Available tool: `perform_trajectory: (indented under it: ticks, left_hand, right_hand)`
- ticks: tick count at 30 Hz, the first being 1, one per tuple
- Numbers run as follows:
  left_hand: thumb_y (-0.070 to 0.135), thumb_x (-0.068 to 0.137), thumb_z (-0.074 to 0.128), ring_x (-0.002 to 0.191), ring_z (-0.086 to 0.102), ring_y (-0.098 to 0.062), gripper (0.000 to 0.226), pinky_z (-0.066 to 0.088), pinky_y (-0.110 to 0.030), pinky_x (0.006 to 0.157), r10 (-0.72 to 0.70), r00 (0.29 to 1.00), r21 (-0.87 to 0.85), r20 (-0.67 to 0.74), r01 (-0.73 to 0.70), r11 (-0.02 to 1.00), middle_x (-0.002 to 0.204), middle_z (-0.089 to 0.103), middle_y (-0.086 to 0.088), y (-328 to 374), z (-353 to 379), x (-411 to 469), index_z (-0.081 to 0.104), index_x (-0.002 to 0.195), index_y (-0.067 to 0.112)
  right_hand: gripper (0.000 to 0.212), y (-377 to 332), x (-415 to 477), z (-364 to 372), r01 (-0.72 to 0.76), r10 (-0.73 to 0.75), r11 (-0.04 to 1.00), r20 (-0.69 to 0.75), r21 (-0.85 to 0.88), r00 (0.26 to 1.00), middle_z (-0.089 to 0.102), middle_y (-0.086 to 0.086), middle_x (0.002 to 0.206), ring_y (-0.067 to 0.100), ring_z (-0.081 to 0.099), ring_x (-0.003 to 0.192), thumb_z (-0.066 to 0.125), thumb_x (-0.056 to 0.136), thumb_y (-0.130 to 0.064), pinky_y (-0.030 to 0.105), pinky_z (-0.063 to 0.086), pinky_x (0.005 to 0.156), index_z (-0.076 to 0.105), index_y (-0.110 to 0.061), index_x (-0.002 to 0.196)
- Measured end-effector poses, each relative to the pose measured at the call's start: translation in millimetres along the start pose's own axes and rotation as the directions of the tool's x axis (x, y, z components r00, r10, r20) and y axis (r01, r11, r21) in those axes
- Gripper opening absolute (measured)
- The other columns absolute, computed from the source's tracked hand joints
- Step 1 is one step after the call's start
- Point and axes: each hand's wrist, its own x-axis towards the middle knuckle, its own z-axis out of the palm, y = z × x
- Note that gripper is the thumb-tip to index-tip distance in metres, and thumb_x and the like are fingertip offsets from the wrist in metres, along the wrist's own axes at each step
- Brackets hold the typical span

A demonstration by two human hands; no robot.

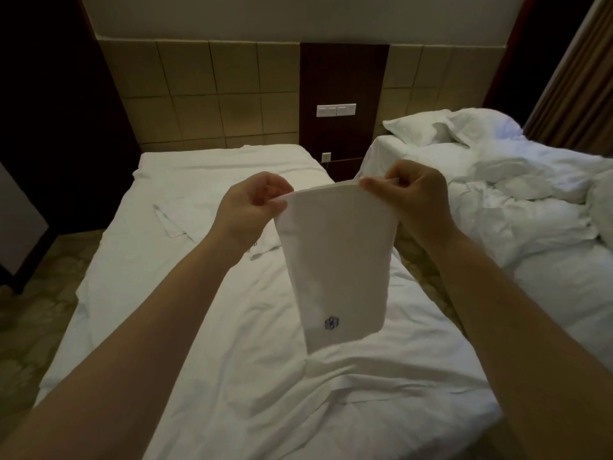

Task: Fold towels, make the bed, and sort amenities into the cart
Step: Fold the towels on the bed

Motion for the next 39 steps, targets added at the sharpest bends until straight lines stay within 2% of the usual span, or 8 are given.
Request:
perform_trajectory:
  ticks: [6, 11, 16, 18, 22, 27, 30, 39]
  left_hand:
    - [-0.009, 0.074, 0.050, 0.067, 0.053, -0.016, 0.031, 0.045, -0.021, 0.062, 0.010, 0.957, -0.375, 0.290, 0.104, 0.921, 0.074, 0.061, -0.004, 27.7, 30.6, 22.2, 0.062, 0.063, 0.017]
    - [-0.020, 0.070, 0.049, 0.065, 0.060, -0.015, 0.038, 0.053, -0.022, 0.063, -0.035, 0.959, -0.572, 0.283, 0.198, 0.796, 0.074, 0.064, -0.006, 54.6, 76.4, 40.9, 0.063, 0.062, 0.015]
    - [-0.012, 0.088, 0.045, 0.075, 0.066, -0.017, 0.027, 0.055, -0.027, 0.072, -0.115, 0.991, -0.601, 0.065, 0.131, 0.789, 0.086, 0.069, -0.008, 57.8, 105.9, 62.9, 0.058, 0.092, 0.012]
    - [0.024, 0.084, 0.067, 0.072, 0.068, -0.016, 0.026, 0.057, -0.029, 0.064, -0.205, 0.979, -0.573, 0.021, 0.180, 0.799, 0.086, 0.069, -0.005, 34.4, 109.9, 61.6, 0.058, 0.107, 0.015]
    - [0.071, 0.058, 0.069, 0.082, 0.065, -0.024, 0.079, 0.050, -0.038, 0.078, -0.388, 0.843, -0.565, 0.373, 0.538, 0.625, 0.086, 0.071, -0.006, -36.1, 137.4, 30.6, 0.067, 0.109, 0.011]
    - [0.016, 0.091, 0.058, 0.085, 0.069, -0.024, 0.021, 0.058, -0.035, 0.074, -0.449, 0.873, -0.487, 0.189, 0.480, 0.729, 0.097, 0.071, -0.010, -46.8, 178.6, 22.4, 0.062, 0.110, 0.008]
    - [0.012, 0.094, 0.052, 0.078, 0.070, -0.021, 0.016, 0.059, -0.035, 0.072, -0.443, 0.891, -0.508, 0.100, 0.429, 0.747, 0.090, 0.072, -0.008, -39.6, 180.3, 32.2, 0.062, 0.106, 0.010]
    - [0.010, 0.095, 0.052, 0.073, 0.070, -0.016, 0.013, 0.059, -0.029, 0.064, -0.601, 0.758, -0.366, 0.253, 0.650, 0.666, 0.090, 0.071, -0.005, -40.6, 174.8, 32.2, 0.059, 0.107, 0.011]
  right_hand:
    - [0.028, 18.5, 19.4, -27.0, -0.183, 0.201, 0.953, -0.054, 0.241, 0.978, 0.054, -0.001, 0.076, 0.005, 0.054, 0.067, 0.073, 0.079, -0.035, 0.018, 0.051, 0.063, 0.047, -0.025, 0.076]
    - [0.095, 63.6, 18.5, -52.8, -0.568, 0.258, 0.547, 0.522, 0.615, 0.813, 0.073, -0.005, 0.084, 0.010, 0.070, 0.076, 0.085, 0.031, -0.067, 0.023, 0.056, 0.062, 0.056, -0.015, 0.105]
    - [0.066, 89.8, 8.5, -48.1, -0.610, 0.269, 0.414, 0.549, 0.676, 0.791, 0.071, 0.007, 0.108, 0.029, 0.065, 0.105, 0.084, 0.060, -0.041, 0.039, 0.056, 0.084, 0.061, -0.008, 0.112]
    - [0.034, 84.7, 19.9, -53.0, -0.613, 0.359, 0.419, 0.498, 0.669, 0.789, 0.073, 0.001, 0.098, 0.026, 0.068, 0.099, 0.072, 0.076, -0.031, 0.037, 0.058, 0.078, 0.062, -0.014, 0.103]
    - [0.013, 85.0, 35.0, -62.9, -0.676, 0.437, 0.507, 0.516, 0.535, 0.737, 0.074, -0.005, 0.075, 0.013, 0.071, 0.067, 0.064, 0.088, -0.031, 0.025, 0.057, 0.055, 0.064, -0.018, 0.090]
    - [0.011, 104.5, 37.0, -81.2, -0.753, 0.536, 0.396, 0.533, 0.526, 0.655, 0.069, 0.003, 0.094, 0.015, 0.066, 0.078, 0.059, 0.093, -0.024, 0.023, 0.056, 0.056, 0.061, -0.014, 0.096]
    - [0.027, 126.8, 34.2, -89.0, -0.763, 0.559, 0.367, 0.530, 0.531, 0.638, 0.067, 0.007, 0.111, 0.020, 0.065, 0.095, 0.057, 0.093, -0.020, 0.029, 0.056, 0.067, 0.059, -0.010, 0.118]
    - [0.008, 149.4, 30.2, -89.9, -0.722, 0.606, 0.480, 0.407, 0.498, 0.683, 0.066, 0.005, 0.099, 0.020, 0.064, 0.091, 0.064, 0.088, -0.015, 0.028, 0.054, 0.070, 0.062, -0.010, 0.095]
